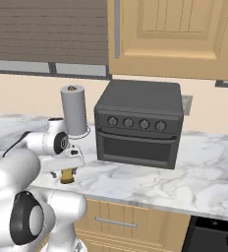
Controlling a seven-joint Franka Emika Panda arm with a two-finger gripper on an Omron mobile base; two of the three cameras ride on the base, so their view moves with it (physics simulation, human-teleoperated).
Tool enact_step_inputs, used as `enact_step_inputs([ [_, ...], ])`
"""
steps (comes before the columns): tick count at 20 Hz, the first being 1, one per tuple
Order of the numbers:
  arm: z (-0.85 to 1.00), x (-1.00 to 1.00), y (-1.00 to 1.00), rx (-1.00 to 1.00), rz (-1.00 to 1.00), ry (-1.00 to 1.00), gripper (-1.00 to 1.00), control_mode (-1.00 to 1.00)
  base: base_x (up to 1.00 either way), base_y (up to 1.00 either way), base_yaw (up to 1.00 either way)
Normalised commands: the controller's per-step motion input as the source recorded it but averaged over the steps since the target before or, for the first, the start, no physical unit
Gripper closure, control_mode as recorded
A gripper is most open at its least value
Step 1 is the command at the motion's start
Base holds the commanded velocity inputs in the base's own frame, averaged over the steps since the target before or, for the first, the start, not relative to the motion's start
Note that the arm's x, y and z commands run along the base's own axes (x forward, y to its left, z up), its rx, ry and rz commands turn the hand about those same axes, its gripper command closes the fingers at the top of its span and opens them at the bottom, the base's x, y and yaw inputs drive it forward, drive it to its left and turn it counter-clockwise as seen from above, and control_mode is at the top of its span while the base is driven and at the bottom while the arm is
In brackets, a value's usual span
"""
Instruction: Pick up the sponge from the counter and clean the cutting board by briefly scrubbing or pressing down on the cutting board. Once finished, release the sponge.
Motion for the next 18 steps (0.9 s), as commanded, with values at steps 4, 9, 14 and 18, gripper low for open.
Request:
enact_step_inputs([
  [4,-0.32,0.54,0.16,0.0,0.0,0.12,-1.0,-1.0,0.0,0.0,0.0],
  [9,-0.2,0.43,0.12,0.0,0.0,0.07,-1.0,-1.0,0.0,0.0,0.0],
  [14,-0.35,0.04,0.0,0.0,0.0,0.05,-1.0,-1.0,0.0,0.0,0.0],
  [18,-0.36,0.0,0.0,0.0,0.0,0.0,-1.0,-1.0,0.0,0.0,0.0],
])
